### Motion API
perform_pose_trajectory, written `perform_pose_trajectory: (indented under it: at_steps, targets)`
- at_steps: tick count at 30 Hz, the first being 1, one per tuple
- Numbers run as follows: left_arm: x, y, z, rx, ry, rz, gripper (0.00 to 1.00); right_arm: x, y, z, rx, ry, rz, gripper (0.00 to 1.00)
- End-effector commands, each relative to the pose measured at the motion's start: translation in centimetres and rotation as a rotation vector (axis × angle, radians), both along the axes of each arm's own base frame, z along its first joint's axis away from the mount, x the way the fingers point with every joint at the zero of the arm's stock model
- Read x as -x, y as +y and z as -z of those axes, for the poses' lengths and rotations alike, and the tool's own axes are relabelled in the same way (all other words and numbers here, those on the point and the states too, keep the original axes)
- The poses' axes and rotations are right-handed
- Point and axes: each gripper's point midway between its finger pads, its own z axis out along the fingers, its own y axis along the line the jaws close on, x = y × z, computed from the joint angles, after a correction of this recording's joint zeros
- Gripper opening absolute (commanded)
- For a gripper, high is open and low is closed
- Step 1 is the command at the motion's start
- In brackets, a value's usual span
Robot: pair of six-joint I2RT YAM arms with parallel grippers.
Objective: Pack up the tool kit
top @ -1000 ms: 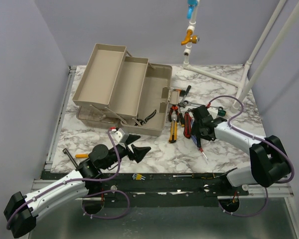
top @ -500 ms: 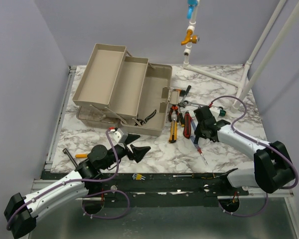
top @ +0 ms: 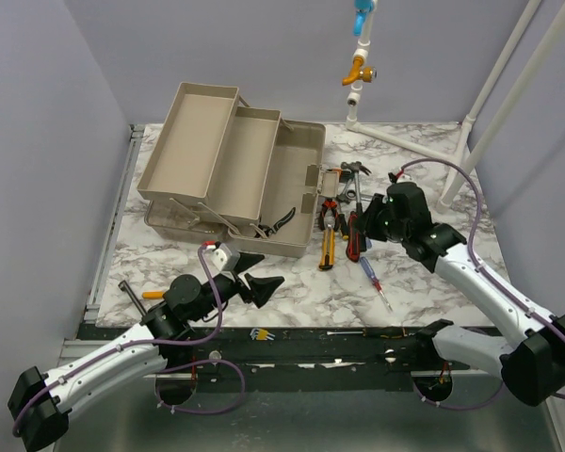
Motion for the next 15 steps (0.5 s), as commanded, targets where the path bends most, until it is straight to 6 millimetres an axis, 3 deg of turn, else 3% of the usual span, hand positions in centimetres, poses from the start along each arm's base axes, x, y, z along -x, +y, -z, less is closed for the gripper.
perform_pose_trajectory:
  at_steps: [1, 6, 15]
  targets:
    - [0.1, 0.1, -0.5, 0.015, -0.031, 0.002, 0.83, -1.7, 5.6, -7.6, -0.188, -0.177, -0.222, 0.01]
    - [0.0, 0.1, -0.5, 0.013, -0.034, -0.003, 0.83, -4.1, 9.2, -7.9, -0.176, -0.131, -0.223, 0.01]
    - [-0.1, 0.3, -0.5, 0.007, -0.04, -0.017, 0.83, -8.5, 16.3, -5.4, -0.189, -0.032, -0.076, 0.01]
